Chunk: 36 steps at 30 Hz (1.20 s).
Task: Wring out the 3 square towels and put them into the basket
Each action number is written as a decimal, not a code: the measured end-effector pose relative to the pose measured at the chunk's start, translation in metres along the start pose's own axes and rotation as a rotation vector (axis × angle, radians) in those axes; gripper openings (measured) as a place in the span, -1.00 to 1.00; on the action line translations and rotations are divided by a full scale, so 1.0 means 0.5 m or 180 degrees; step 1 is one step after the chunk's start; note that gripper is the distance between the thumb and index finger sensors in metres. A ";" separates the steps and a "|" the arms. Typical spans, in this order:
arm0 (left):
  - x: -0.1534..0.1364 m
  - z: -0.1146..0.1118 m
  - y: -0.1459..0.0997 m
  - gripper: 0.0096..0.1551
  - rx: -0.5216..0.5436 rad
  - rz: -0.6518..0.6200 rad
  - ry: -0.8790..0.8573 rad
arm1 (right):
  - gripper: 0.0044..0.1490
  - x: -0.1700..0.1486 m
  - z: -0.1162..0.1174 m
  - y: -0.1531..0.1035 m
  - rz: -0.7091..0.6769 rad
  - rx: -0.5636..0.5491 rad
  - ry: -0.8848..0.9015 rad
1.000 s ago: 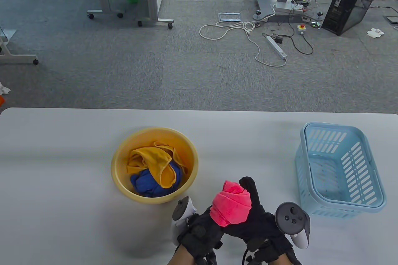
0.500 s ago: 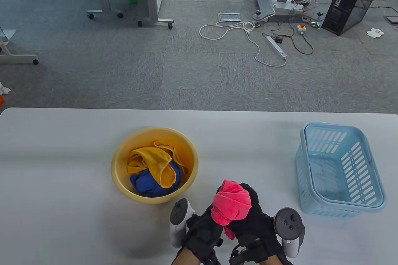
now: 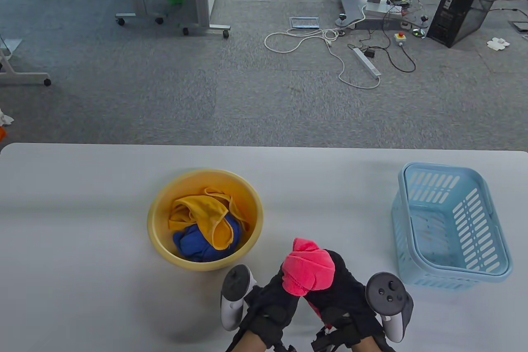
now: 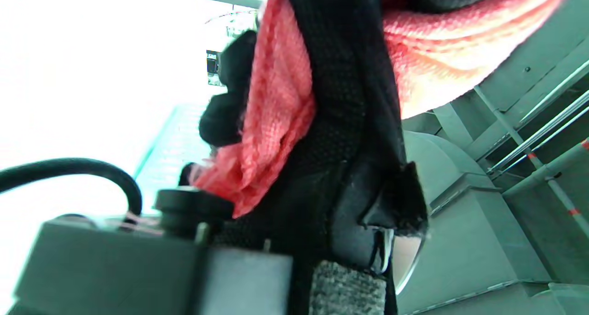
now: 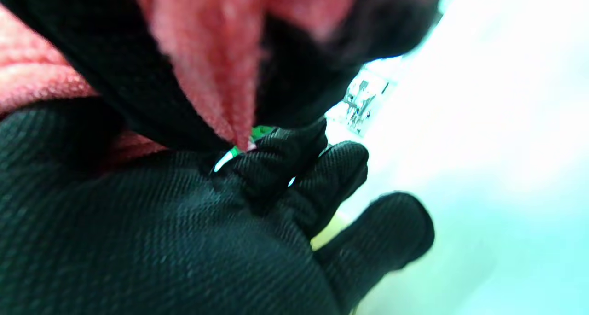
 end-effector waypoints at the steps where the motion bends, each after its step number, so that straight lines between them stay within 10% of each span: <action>1: -0.001 0.005 0.000 -0.03 0.0021 0.0004 0.0026 | 0.09 0.000 -0.009 -0.002 0.0004 -0.0061 -0.0017; 19: 0.014 0.067 -0.018 0.05 0.0323 0.0105 -0.0451 | 0.06 0.060 -0.078 -0.034 -0.0313 -0.0807 -0.0983; 36: 0.009 0.033 -0.028 0.16 0.0122 0.0605 -0.1421 | 0.04 0.144 0.052 -0.061 -0.1051 -0.0805 -0.2897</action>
Point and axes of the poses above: the tracker on the back of each hand, its own x axis roughly to the thumb side, its own y axis roughly from the wrist to the fingertips, z = x × y, the point moved 5 cm from there along y, roughly from the wrist to the fingertips, and after that the axes turned 4 degrees about x, right-handed, at the moved point
